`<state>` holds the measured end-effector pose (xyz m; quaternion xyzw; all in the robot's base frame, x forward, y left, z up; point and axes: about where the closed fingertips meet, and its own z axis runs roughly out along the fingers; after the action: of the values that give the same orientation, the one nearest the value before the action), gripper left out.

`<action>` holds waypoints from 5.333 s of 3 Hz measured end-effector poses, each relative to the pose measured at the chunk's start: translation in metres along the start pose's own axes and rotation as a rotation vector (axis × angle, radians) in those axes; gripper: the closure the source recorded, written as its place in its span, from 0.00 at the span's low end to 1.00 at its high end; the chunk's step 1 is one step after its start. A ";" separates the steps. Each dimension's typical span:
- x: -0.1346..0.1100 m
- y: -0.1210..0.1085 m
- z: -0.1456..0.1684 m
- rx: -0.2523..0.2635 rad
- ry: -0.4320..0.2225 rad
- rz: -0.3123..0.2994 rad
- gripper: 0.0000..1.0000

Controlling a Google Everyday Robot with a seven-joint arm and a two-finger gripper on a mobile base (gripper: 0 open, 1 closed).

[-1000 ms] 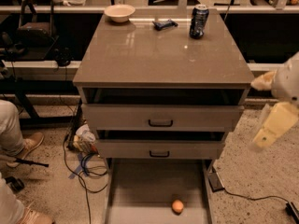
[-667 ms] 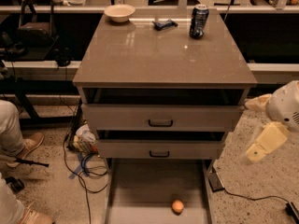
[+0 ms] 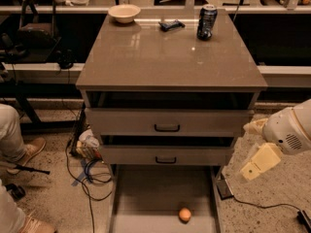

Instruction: Pick orange from bottom drawer and place on counter

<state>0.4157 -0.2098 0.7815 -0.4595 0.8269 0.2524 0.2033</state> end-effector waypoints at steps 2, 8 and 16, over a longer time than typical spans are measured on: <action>0.038 -0.015 0.044 0.004 -0.040 0.000 0.00; 0.161 -0.111 0.228 0.030 -0.166 0.026 0.00; 0.238 -0.164 0.455 0.084 -0.211 -0.256 0.00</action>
Offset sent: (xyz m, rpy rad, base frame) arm -0.0029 -0.0179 -0.1596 0.0865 -0.0545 -0.0378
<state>0.4863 -0.1651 0.2488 -0.5232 0.7455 0.2364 0.3385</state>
